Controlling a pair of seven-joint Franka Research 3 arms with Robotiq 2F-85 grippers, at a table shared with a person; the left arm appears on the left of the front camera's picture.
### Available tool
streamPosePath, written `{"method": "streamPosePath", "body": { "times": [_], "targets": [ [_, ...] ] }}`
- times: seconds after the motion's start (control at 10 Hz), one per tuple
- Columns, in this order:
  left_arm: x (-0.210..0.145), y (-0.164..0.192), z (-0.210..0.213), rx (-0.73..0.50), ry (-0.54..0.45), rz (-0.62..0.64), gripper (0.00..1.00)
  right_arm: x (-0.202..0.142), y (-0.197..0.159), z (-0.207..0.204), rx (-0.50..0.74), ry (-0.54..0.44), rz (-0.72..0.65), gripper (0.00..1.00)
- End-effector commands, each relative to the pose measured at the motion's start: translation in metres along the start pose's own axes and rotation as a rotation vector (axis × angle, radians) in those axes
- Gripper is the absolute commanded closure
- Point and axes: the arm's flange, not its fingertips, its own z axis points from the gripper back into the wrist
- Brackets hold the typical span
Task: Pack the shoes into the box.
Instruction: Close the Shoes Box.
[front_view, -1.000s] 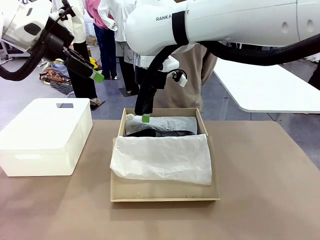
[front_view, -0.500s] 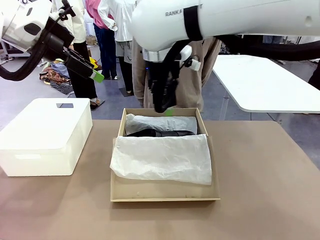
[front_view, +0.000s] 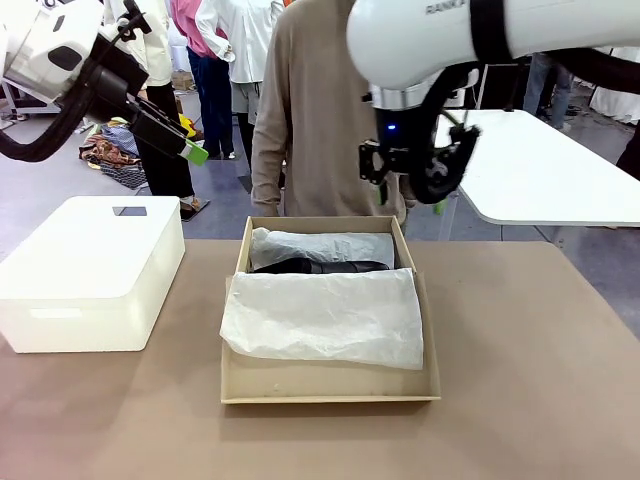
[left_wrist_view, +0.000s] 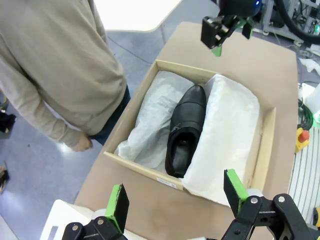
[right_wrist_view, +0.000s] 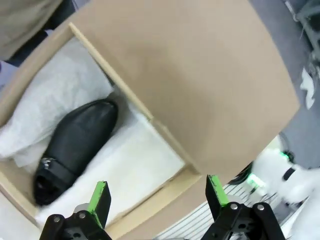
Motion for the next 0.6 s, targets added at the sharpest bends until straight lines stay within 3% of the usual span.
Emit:
{"method": "streamPosePath", "body": {
  "times": [0.0,0.3,0.5],
  "targets": [
    [-0.004,0.001,-0.001,-0.015,-0.019,-0.015,0.0,0.019,-0.028,-0.009,-0.021,-0.043,0.133,0.0],
    [-0.004,0.001,-0.001,-0.015,-0.019,-0.015,0.0,0.052,-0.059,-0.02,0.066,0.018,0.322,0.0],
    [-0.004,0.001,-0.001,-0.015,-0.019,-0.015,0.0,0.066,-0.072,-0.026,0.131,0.036,0.35,0.0]
  ]
}}
